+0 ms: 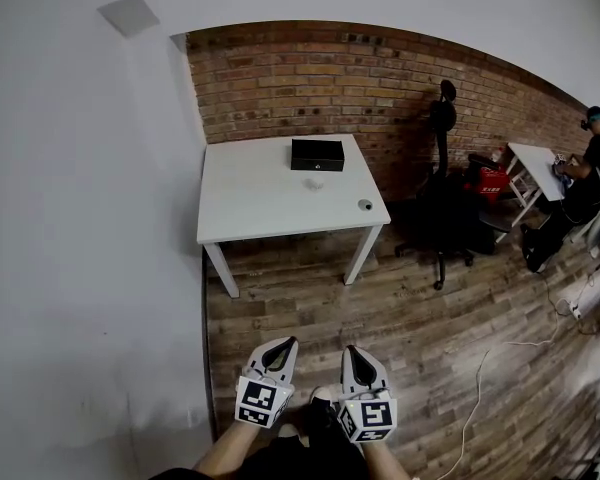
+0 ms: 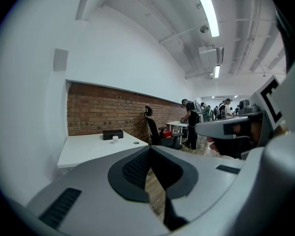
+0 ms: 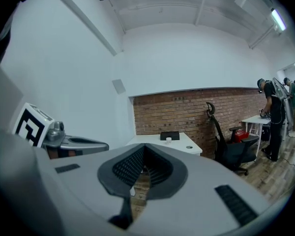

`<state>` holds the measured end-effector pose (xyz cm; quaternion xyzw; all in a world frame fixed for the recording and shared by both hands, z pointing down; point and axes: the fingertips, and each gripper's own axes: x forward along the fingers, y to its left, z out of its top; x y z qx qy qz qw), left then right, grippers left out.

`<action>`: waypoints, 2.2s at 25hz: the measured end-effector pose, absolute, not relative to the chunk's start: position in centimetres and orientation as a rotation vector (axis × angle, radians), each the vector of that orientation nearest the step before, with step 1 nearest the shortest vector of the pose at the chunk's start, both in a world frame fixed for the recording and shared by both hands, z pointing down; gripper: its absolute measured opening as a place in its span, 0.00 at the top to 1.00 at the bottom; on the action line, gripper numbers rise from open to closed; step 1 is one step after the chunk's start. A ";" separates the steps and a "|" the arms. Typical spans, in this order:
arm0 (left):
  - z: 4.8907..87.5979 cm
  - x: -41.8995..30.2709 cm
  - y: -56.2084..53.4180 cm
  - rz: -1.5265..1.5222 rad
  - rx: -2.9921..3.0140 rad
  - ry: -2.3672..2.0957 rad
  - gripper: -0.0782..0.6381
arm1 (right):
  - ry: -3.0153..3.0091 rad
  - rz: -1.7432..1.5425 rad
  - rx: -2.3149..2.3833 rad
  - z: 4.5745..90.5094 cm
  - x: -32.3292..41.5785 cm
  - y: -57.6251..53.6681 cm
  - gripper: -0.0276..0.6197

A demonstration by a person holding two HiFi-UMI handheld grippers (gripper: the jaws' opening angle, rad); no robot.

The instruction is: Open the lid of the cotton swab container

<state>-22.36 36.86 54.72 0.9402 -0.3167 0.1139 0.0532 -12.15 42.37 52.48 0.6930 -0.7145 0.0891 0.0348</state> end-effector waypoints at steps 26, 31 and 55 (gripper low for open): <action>53.6 -13.1 25.7 0.358 2.778 -1.167 0.88 | -2.332 0.289 2.004 51.9 -1.7 29.4 0.93; 54.1 -13.4 25.1 0.374 2.744 -1.205 0.88 | -2.365 0.318 1.936 52.7 -2.1 27.9 0.93; 55.5 -10.0 9.8 0.371 2.790 -1.052 0.88 | -2.301 0.314 1.939 53.3 -0.5 12.5 0.93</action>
